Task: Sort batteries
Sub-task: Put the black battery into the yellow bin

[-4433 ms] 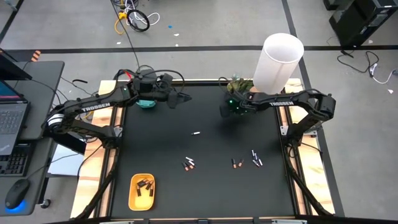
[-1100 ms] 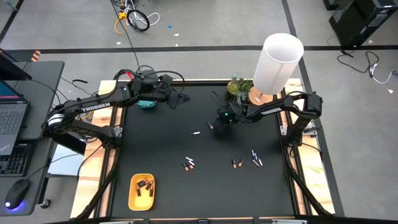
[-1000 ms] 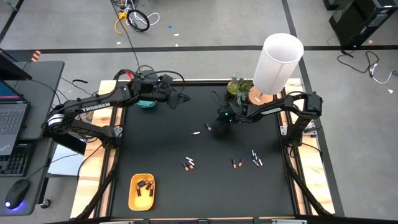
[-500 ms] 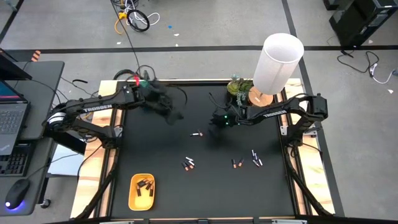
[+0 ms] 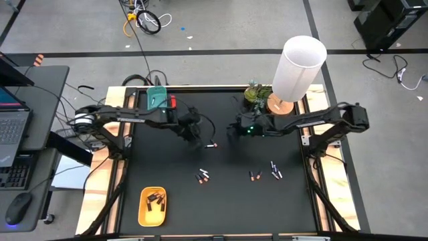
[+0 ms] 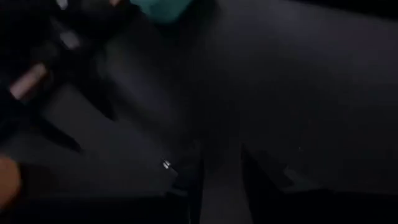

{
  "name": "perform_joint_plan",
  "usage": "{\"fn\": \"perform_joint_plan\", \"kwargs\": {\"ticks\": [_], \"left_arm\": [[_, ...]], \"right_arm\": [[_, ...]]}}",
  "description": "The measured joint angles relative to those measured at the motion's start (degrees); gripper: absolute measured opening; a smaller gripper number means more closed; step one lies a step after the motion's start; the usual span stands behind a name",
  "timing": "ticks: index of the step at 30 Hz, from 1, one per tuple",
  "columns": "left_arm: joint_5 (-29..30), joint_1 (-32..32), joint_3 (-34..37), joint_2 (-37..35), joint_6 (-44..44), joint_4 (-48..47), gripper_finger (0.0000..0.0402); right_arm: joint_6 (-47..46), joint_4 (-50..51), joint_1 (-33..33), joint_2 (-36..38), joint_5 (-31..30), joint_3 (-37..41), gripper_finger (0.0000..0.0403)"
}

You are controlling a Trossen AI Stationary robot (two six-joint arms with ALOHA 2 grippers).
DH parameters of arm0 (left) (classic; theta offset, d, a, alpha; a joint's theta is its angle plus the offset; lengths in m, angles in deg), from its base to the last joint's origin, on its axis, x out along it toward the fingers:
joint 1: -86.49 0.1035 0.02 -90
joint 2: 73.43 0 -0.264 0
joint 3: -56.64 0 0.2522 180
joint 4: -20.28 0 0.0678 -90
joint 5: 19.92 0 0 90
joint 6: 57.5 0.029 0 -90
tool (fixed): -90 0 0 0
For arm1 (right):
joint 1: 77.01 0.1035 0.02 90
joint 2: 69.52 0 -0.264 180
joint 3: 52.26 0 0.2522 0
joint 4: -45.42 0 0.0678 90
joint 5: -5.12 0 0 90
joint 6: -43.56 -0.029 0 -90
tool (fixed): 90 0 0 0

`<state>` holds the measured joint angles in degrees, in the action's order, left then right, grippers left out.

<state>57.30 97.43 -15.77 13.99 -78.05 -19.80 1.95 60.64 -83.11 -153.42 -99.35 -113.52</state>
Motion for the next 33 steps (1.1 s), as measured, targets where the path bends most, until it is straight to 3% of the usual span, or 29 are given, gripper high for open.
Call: {"fn": "perform_joint_plan", "kwargs": {"ticks": [4, 8, 13, 17, 23, 28, 33], "left_arm": [[3.24, -1.53, 0.00, 2.02, 3.16, 2.48, 0.0250], [7.95, -3.69, 0.02, 2.43, 4.71, 6.53, 0.0254], [11.16, -6.26, 0.02, 2.51, -3.94, 9.22, 0.0247], [17.41, -8.66, 0.02, 3.91, -7.83, 13.01, 0.0246], [19.85, -9.23, -0.02, 9.68, -13.06, 21.46, 0.0245], [19.77, -9.46, 0.07, 15.04, -14.59, 21.23, 0.0246], [20.59, -9.51, 0.06, 16.42, -13.48, 21.71, 0.0259]], "right_arm": [[-6.43, 1.90, 0.87, 5.44, -1.08, 0.00, 0.0093], [-7.70, 7.27, 2.96, 10.90, -4.20, -0.04, 0.0093], [-5.58, 14.01, 3.91, 15.93, -7.03, -0.04, 0.0093], [2.89, 14.84, 3.18, 17.75, -4.38, -0.04, 0.0093], [8.42, 14.93, 4.12, 18.89, 7.84, -0.04, 0.0076], [12.70, 14.50, 8.83, 19.32, 5.06, -0.04, 0.0047], [13.74, 14.58, 10.57, 19.26, 4.01, -0.04, 0.0043]]}}
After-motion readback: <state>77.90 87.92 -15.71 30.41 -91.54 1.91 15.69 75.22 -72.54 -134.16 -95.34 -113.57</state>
